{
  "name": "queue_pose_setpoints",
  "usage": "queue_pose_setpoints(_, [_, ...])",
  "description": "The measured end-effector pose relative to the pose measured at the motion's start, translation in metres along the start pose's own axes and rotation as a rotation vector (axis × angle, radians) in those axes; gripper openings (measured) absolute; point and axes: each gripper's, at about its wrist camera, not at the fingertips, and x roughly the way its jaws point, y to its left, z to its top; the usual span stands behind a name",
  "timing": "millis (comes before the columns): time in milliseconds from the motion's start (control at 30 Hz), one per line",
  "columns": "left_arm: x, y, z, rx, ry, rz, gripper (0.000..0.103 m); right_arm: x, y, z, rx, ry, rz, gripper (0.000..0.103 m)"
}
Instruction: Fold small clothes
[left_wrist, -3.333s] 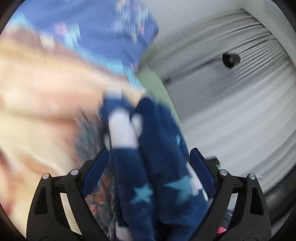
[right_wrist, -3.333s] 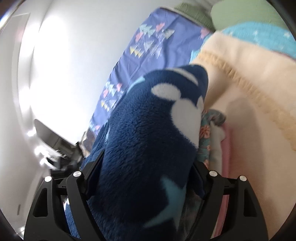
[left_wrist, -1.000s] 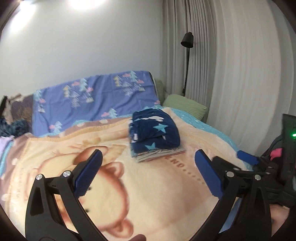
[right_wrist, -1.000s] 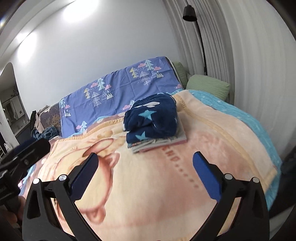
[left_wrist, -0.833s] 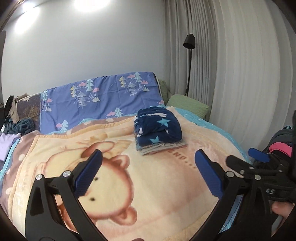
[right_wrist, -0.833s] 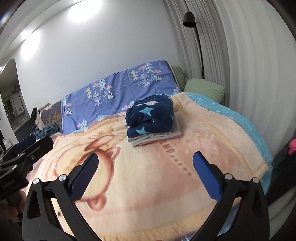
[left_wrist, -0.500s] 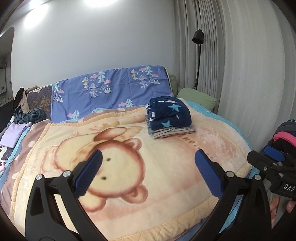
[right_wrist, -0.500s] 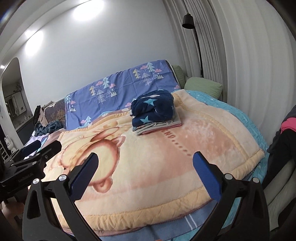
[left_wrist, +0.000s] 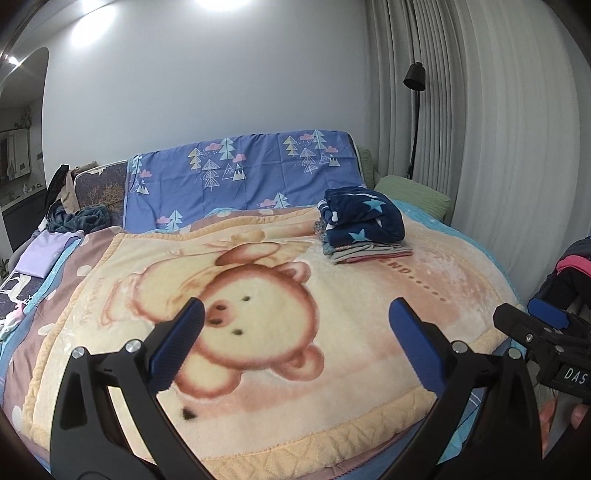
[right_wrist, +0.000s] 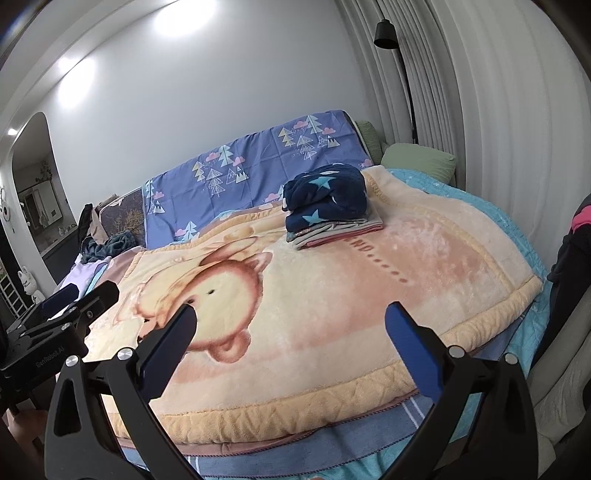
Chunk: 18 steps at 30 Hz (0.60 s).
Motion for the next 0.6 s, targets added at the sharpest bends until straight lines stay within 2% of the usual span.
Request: queue_pose_setpoints(600, [0.003,0.0056,0.0037,0.017,-0.017,0.003,0.101,0.0016,0.0073,-0.0018,0.004,0.001,-0.015,0.102])
